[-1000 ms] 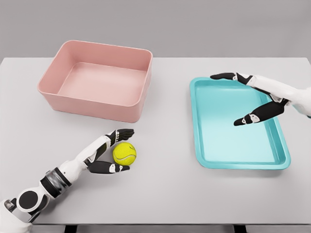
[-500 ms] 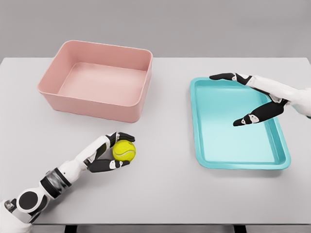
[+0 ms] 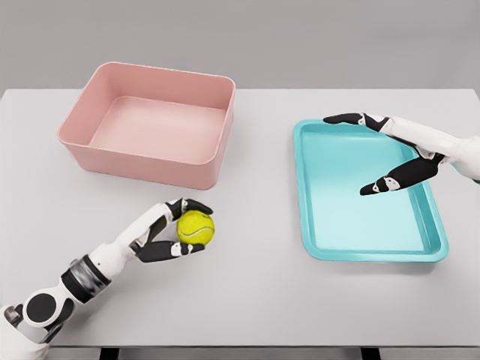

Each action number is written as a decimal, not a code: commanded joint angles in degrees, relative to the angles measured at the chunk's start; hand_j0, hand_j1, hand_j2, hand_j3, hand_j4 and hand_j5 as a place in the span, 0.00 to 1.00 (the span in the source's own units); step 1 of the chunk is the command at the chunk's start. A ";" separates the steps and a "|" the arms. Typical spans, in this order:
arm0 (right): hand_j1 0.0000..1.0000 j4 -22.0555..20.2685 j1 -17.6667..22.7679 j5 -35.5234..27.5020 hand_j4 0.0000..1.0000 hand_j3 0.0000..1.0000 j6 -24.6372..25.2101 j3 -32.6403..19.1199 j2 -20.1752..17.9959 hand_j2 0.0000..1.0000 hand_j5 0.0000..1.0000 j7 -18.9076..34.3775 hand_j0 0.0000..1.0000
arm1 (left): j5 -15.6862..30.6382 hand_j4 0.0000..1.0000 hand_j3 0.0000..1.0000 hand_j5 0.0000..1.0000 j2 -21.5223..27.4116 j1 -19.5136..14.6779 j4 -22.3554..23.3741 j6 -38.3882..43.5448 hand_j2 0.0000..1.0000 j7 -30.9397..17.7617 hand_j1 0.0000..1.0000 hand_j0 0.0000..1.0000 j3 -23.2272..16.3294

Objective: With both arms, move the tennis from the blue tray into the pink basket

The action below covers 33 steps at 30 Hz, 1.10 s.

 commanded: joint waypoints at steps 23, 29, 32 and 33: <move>1.00 -0.10 -0.09 -0.48 1.00 1.00 0.15 -0.10 -0.16 1.00 1.00 -0.02 1.00 | 0.56 0.62 0.62 0.62 0.25 -3.87 -3.02 -6.17 0.62 0.01 0.62 0.62 1.71; 1.00 -0.10 -0.18 -0.48 1.00 1.00 0.15 -0.10 -0.24 1.00 1.00 -0.02 1.00 | 0.65 0.61 0.61 0.61 0.08 -5.45 -3.02 -6.26 0.61 0.01 0.61 0.61 1.89; 1.00 -0.10 -0.09 -0.48 1.00 1.00 0.15 -0.10 -0.16 1.00 1.00 -0.02 1.00 | 0.74 0.61 0.61 0.61 0.08 -5.89 -3.02 -6.26 0.61 0.01 0.61 0.61 2.51; 1.00 -0.10 -0.09 -0.48 1.00 1.00 0.15 -0.10 -0.16 1.00 1.00 -0.02 1.00 | 0.82 0.61 0.61 0.61 0.08 -6.42 -3.02 -6.26 0.61 0.01 0.61 0.61 2.77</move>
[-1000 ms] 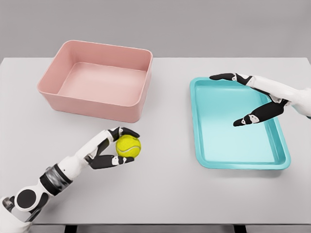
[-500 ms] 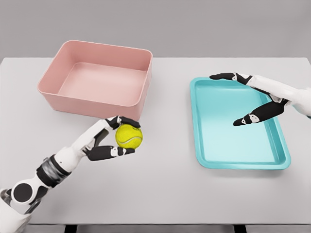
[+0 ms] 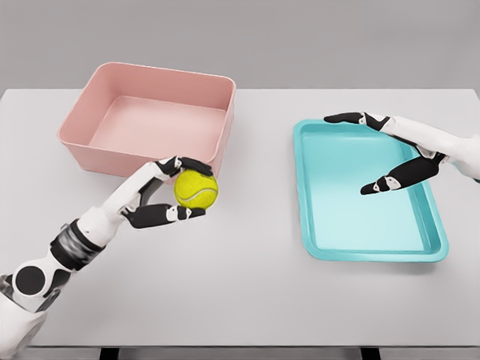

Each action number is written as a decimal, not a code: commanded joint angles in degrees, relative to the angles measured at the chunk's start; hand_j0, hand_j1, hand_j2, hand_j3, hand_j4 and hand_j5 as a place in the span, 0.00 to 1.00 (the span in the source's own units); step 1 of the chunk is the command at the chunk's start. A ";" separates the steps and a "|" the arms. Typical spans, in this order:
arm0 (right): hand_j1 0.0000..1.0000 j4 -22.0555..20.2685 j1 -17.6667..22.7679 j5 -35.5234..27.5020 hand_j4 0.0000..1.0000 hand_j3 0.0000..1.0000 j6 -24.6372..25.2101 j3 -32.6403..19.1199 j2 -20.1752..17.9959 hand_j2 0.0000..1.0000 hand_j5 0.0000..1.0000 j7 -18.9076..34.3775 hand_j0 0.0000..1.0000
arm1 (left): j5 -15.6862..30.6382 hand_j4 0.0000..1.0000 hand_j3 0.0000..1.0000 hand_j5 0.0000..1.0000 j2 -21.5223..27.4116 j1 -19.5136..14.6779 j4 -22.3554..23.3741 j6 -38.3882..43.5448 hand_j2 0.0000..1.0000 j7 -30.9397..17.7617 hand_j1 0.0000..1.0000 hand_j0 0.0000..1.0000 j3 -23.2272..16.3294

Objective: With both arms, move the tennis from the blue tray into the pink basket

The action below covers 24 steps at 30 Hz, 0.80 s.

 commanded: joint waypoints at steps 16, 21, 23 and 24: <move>1.00 0.06 -0.09 -0.49 1.00 1.00 0.15 -0.01 0.04 1.00 1.00 -0.02 1.00 | 2.98 0.58 0.58 0.58 0.22 -5.36 0.50 0.37 0.58 0.02 0.58 0.58 1.41; 1.00 0.06 -0.09 -0.49 1.00 1.00 0.15 -0.01 0.13 1.00 1.00 -0.02 1.00 | 3.07 0.58 0.58 0.58 0.04 -6.68 0.85 2.57 0.58 0.02 0.58 0.58 2.82; 1.00 0.15 -0.09 -0.49 1.00 1.00 0.15 -0.01 0.13 1.00 1.00 -0.02 1.00 | 3.07 0.58 0.58 0.58 0.04 -6.77 1.37 3.27 0.58 0.02 0.58 0.58 3.17; 1.00 0.15 -0.09 -0.49 1.00 1.00 0.15 -0.01 0.13 1.00 1.00 -0.02 1.00 | 3.07 0.58 0.58 0.58 -0.05 -7.03 1.46 3.71 0.58 0.02 0.58 0.58 3.26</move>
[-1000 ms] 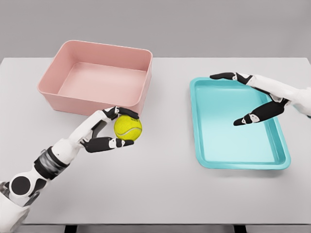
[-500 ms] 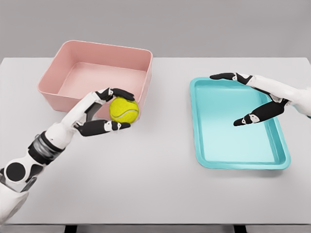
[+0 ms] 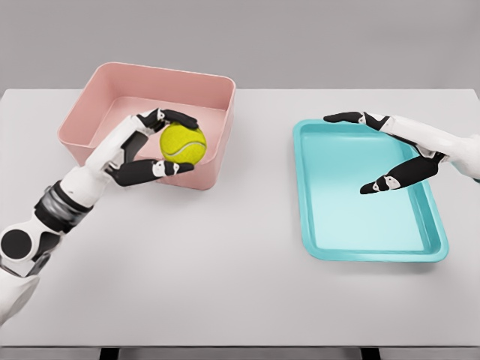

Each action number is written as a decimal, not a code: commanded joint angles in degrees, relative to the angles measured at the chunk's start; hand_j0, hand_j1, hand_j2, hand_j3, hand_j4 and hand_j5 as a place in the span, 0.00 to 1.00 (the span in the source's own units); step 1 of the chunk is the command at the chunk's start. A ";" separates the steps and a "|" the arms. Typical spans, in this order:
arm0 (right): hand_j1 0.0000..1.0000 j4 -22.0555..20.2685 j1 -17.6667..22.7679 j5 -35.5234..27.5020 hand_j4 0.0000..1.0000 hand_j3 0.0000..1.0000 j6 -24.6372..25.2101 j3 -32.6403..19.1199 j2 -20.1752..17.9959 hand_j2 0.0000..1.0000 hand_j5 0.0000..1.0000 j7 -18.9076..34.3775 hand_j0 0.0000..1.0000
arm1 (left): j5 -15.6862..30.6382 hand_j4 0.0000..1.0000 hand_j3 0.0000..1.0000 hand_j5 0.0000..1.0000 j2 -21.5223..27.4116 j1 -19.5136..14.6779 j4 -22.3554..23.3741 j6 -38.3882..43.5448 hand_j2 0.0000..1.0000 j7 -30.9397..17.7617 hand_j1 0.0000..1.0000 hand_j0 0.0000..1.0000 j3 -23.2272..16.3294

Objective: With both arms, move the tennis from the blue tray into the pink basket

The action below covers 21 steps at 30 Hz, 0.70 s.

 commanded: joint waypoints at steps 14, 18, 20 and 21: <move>1.00 0.53 -0.09 -0.40 1.00 1.00 0.15 0.06 0.47 1.00 1.00 -0.02 1.00 | 1.34 0.57 0.57 0.57 -2.16 -4.66 7.01 4.69 0.57 0.07 0.57 0.57 0.59; 1.00 0.62 -0.09 1.10 1.00 1.00 0.15 -0.03 1.87 1.00 1.00 -0.02 1.00 | 1.25 0.57 0.57 0.57 -3.57 -5.71 8.94 5.83 0.57 -0.02 0.57 0.57 0.51; 1.00 0.62 -0.09 1.10 1.00 1.00 0.15 -0.03 2.40 1.00 1.00 -0.02 1.00 | 1.25 0.57 0.57 0.57 -4.01 -6.59 10.61 6.27 0.57 -0.02 0.57 0.57 0.42; 1.00 0.53 -0.09 1.10 1.00 1.00 0.15 -0.03 2.40 1.00 1.00 -0.02 1.00 | 1.16 0.57 0.57 0.57 -4.54 -7.03 11.23 6.62 0.57 -0.02 0.57 0.57 0.42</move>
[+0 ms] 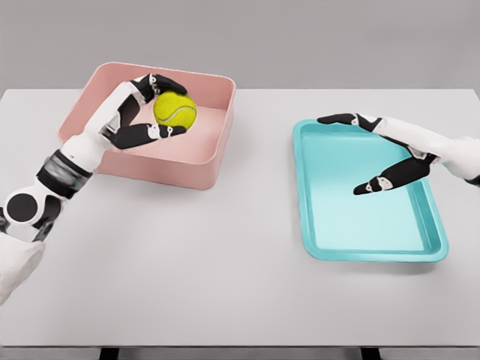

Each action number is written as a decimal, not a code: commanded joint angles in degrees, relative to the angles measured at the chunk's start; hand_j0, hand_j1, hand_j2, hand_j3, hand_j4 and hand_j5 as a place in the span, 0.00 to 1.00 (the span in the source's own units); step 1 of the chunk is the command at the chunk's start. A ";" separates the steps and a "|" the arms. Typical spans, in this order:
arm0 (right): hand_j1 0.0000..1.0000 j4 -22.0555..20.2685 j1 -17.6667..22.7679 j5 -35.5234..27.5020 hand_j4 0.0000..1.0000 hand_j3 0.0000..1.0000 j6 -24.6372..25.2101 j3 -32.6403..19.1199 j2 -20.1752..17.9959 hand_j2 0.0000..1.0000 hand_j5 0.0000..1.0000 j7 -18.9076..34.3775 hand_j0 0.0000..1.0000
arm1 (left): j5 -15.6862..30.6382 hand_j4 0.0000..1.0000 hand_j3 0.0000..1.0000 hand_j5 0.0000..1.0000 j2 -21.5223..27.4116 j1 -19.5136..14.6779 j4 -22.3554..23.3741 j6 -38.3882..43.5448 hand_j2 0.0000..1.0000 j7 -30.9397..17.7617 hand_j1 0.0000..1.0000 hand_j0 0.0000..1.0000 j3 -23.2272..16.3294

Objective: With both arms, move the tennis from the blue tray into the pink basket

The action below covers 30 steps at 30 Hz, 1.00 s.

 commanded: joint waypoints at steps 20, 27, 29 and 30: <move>1.00 -0.29 0.09 -0.22 1.00 1.00 0.15 -0.04 0.35 1.00 1.00 -0.02 1.00 | 0.06 0.57 0.57 0.57 -4.19 -6.86 17.58 1.55 0.57 -0.26 0.57 0.57 -0.66; 1.00 -0.20 0.09 -0.22 1.00 1.00 0.15 -0.04 0.27 1.00 1.00 -0.02 1.00 | -0.56 0.89 0.89 0.89 -4.72 -7.56 19.43 1.91 0.89 -0.26 0.89 0.89 -0.74; 1.00 -0.29 0.09 -0.22 1.00 1.00 0.15 -0.04 0.26 1.00 1.00 -0.02 1.00 | -0.56 0.99 0.99 0.99 -4.64 -7.56 19.17 1.56 0.99 -0.34 0.99 0.99 -0.74; 1.00 -0.29 0.09 -0.22 1.00 1.00 0.15 -0.04 0.35 1.00 1.00 -0.02 1.00 | -0.56 0.99 0.99 0.99 -4.64 -7.56 18.99 1.38 0.99 -0.34 0.99 0.99 -0.66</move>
